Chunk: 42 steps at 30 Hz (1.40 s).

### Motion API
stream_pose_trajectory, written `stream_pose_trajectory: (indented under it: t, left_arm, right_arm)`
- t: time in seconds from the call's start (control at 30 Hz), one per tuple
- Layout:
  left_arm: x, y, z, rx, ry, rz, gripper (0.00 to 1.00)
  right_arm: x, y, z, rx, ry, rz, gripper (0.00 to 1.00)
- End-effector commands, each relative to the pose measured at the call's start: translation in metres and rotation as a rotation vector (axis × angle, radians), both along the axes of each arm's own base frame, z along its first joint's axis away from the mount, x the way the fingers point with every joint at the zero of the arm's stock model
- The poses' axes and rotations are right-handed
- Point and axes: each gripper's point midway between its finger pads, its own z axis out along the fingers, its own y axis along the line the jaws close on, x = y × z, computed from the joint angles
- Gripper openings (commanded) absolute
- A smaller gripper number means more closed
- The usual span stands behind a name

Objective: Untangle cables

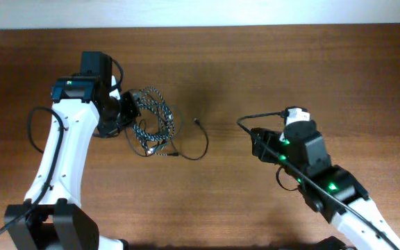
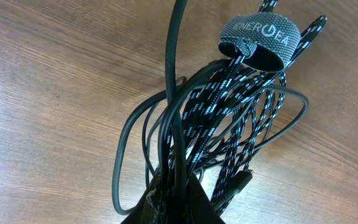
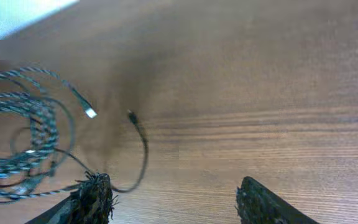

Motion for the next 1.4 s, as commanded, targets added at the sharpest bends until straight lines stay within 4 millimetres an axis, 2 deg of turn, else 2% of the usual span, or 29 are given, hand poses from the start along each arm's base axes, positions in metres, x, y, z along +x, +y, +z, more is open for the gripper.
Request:
stream_pose_trajectory:
  t: [0.0,0.07,0.13,0.3,0.37,0.43,0.47,0.5,0.53,0.57,0.6,0.7,0.8,0.9,0.93,0.97,1.0,1.07,1.13,1.17,1.2,1.23,1.27,1.37]
  left_arm:
    - [0.001,-0.01,0.022,-0.066,-0.066,0.0,0.0]
    - [0.0,-0.012,0.026,-0.083,-0.07,0.034,0.0]
    - [0.0,-0.012,0.026,-0.096,-0.06,0.081,0.0]
    - [0.002,-0.016,0.03,-0.13,-0.068,0.101,0.0]
    - [0.002,-0.016,0.031,-0.139,-0.064,0.134,0.0]
    - [0.001,-0.017,0.033,-0.143,-0.068,0.134,0.0]
    - [0.001,-0.017,0.034,-0.144,-0.07,0.133,0.0]
    - [0.0,-0.018,0.036,-0.149,-0.076,0.131,0.0]
    - [-0.001,-0.019,0.042,-0.159,-0.094,0.127,0.0]
    - [-0.002,-0.019,0.046,-0.159,-0.107,0.126,0.0]
    - [-0.004,-0.019,0.053,-0.16,-0.128,0.124,0.0]
    - [-0.008,-0.018,0.064,-0.158,-0.166,0.124,0.0]
    - [-0.009,-0.018,0.065,-0.164,-0.162,0.139,0.0]
    - [-0.023,-0.019,0.059,-0.25,-0.019,0.438,0.0]
    - [-0.032,-0.019,0.056,-0.267,0.04,0.53,0.04]
    - [-0.037,-0.019,0.054,-0.275,0.077,0.589,0.06]
    - [-0.037,-0.02,0.055,-0.279,0.077,0.586,0.0]
    - [-0.035,-0.025,0.057,-0.313,0.08,0.574,0.0]
    - [-0.032,-0.033,0.061,-0.37,0.085,0.59,0.0]
    - [-0.032,-0.033,0.061,-0.376,0.092,0.613,0.0]
    - [-0.032,-0.033,0.061,-0.38,0.097,0.628,0.0]
    - [-0.032,-0.033,0.061,-0.381,0.098,0.632,0.0]
    - [-0.032,-0.033,0.061,-0.384,0.1,0.63,0.0]
    - [-0.038,-0.033,0.059,-0.35,0.093,0.534,0.0]
  right_arm:
    - [-0.004,0.004,0.006,0.027,-0.009,0.026,0.67]
    - [-0.004,0.004,0.005,0.027,-0.005,0.028,0.8]
    - [-0.003,0.005,0.003,0.024,0.001,0.028,0.84]
    - [-0.004,0.006,0.002,0.029,0.006,0.037,0.88]
    - [-0.003,0.007,-0.004,0.021,0.024,0.037,0.88]
    - [-0.002,0.008,-0.012,0.013,0.05,0.04,0.75]
    - [-0.002,0.011,-0.012,0.024,0.051,0.052,0.64]
    - [-0.002,0.016,-0.009,0.043,0.044,0.071,0.49]
    - [-0.002,0.024,-0.004,0.079,0.034,0.106,0.2]
    - [-0.003,0.025,-0.004,0.084,0.037,0.113,0.05]
    - [-0.007,0.032,-0.003,0.113,0.051,0.143,0.04]
    - [-0.01,0.037,-0.003,0.145,0.069,0.157,0.04]
    - [-0.017,0.047,-0.001,0.185,0.088,0.213,0.04]
    - [-0.028,0.063,0.006,0.256,0.107,0.307,0.04]
    - [-0.033,0.072,0.014,0.3,0.102,0.364,0.08]
    - [-0.036,0.077,0.018,0.346,0.118,0.374,0.16]
    - [-0.036,0.077,0.017,0.399,0.17,0.321,0.18]
    - [-0.036,0.082,0.016,0.438,0.211,0.292,0.18]
    - [-0.043,0.11,0.014,0.5,0.266,0.314,0.2]
    - [-0.047,0.121,0.011,0.521,0.301,0.316,0.24]
    - [-0.049,0.133,0.004,0.527,0.327,0.317,0.31]
    - [-0.05,0.145,-0.002,0.52,0.329,0.341,0.33]
    - [-0.047,0.164,-0.013,0.516,0.323,0.382,0.46]
    - [-0.028,0.177,-0.029,0.413,0.169,0.505,0.47]
